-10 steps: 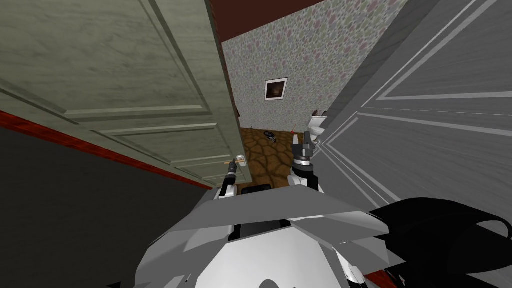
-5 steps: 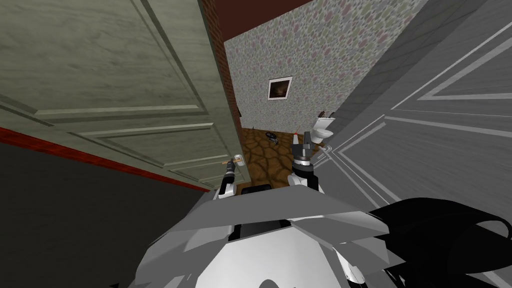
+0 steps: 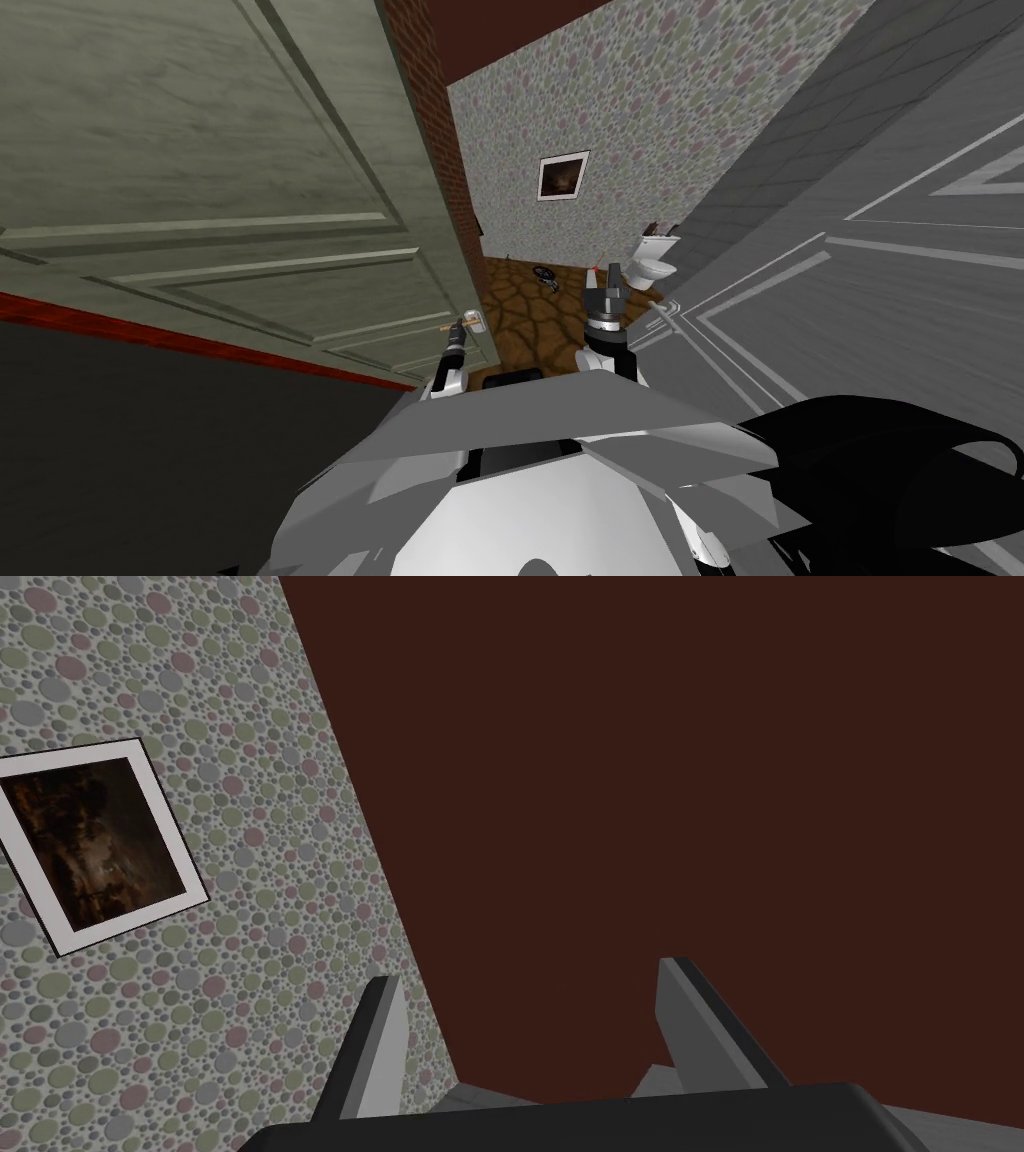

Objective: Push the door open

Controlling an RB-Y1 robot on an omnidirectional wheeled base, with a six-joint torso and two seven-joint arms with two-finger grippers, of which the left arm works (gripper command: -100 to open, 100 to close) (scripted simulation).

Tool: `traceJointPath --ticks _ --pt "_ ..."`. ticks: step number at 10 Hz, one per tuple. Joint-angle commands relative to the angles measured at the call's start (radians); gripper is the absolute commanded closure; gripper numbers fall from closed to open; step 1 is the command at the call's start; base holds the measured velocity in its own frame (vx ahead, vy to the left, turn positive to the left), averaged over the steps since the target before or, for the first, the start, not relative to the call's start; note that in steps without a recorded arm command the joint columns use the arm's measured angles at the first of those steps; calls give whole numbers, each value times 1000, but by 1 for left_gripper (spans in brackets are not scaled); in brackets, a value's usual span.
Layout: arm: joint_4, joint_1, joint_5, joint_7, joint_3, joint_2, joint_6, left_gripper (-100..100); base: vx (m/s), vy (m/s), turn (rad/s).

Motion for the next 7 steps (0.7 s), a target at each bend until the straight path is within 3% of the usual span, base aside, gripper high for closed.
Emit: traceJointPath --ticks 1,7 --pt "3 -12 5 -2 27 19 -9 100 164 -41 32" --pt "6 -16 21 -4 84 48 -8 100 178 -52 62"
